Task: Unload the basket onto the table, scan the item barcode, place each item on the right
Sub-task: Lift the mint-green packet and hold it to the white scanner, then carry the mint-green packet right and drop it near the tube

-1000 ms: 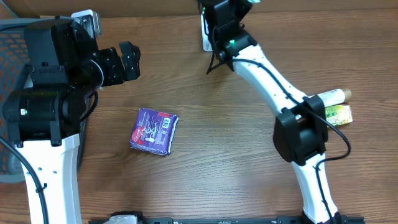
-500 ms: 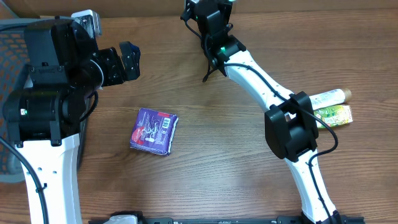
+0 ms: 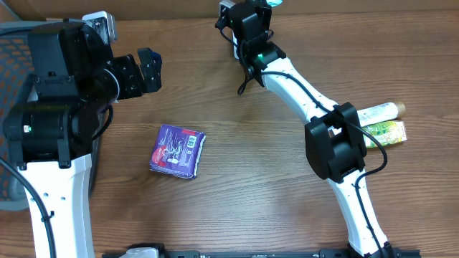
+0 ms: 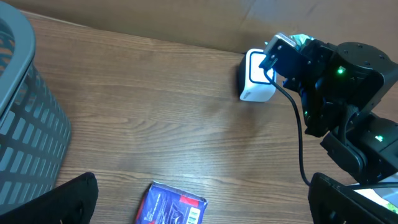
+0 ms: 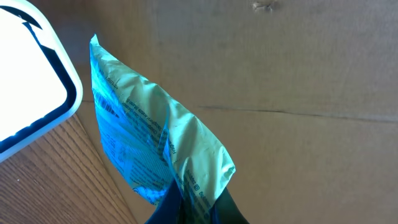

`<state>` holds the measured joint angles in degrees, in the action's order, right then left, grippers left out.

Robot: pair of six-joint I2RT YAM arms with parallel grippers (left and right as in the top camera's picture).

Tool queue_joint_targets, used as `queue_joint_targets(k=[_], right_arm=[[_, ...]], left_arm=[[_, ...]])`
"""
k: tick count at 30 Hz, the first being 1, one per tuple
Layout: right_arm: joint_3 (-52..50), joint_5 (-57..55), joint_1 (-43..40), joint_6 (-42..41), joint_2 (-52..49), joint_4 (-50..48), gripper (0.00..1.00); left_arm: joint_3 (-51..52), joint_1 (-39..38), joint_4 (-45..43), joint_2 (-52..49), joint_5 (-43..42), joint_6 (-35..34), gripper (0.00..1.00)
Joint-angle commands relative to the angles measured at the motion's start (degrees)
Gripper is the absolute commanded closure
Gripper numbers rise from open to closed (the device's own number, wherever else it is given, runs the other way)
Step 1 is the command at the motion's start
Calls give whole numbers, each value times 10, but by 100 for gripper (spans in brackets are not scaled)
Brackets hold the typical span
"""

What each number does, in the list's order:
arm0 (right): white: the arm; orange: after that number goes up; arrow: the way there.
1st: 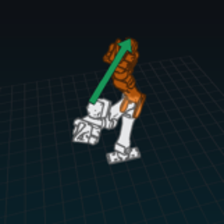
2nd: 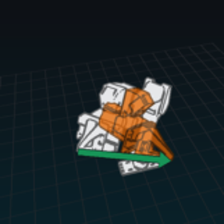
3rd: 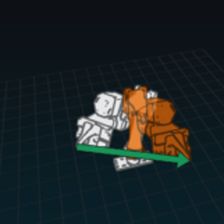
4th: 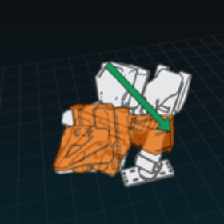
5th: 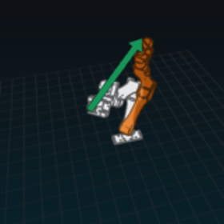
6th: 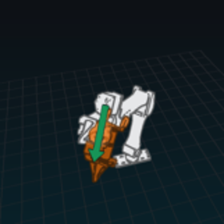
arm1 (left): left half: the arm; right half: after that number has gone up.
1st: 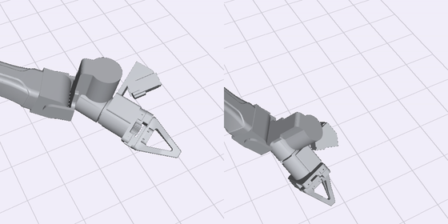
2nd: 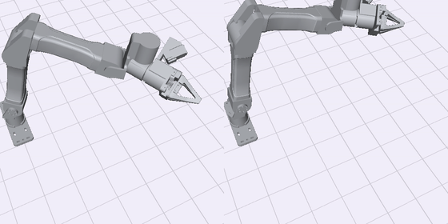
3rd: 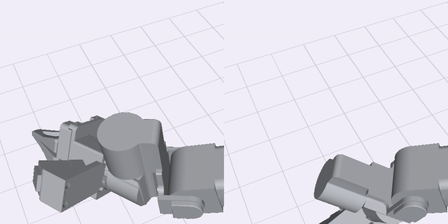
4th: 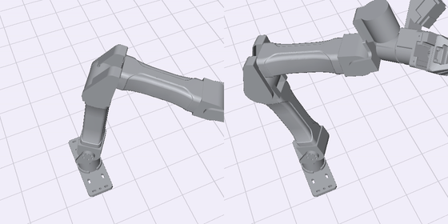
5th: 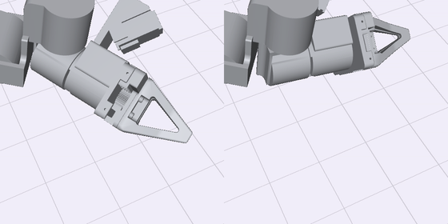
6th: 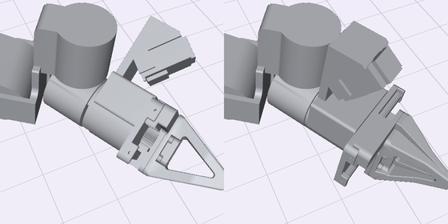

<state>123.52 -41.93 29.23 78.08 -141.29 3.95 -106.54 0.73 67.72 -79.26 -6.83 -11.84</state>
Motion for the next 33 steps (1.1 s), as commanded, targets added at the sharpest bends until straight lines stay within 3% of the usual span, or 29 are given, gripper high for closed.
queue_joint_targets(k=[1, 10, 16, 21, 23, 28, 31, 33], right_arm=[[8, 1, -1, -3, 1, 10, 96], [8, -4, 2, 4, 6, 37, 96], [8, -1, 16, -7, 68, 61, 96], [8, 59, 24, -95, 172, 220, 96], [8, 110, 24, -208, 233, 314, 96], [9, 424, -18, -663, 377, 560, 96], [8, 532, -98, -806, 396, 667, 96], [-8, 544, -170, -881, 388, 734, 96]], left_arm=[[-4, 0, -2, -1, -2, 11, 0], [-4, 0, -2, -1, -2, 11, 0], [-4, 0, -2, -1, -2, 11, 0], [-4, 0, -2, -1, -2, 11, 0], [-4, 0, -2, -1, -2, 11, 0], [-4, 0, -2, -1, -2, 11, 1], [-4, 0, -2, -1, -2, 11, 1], [-4, 0, -2, -1, -2, 11, 0]])
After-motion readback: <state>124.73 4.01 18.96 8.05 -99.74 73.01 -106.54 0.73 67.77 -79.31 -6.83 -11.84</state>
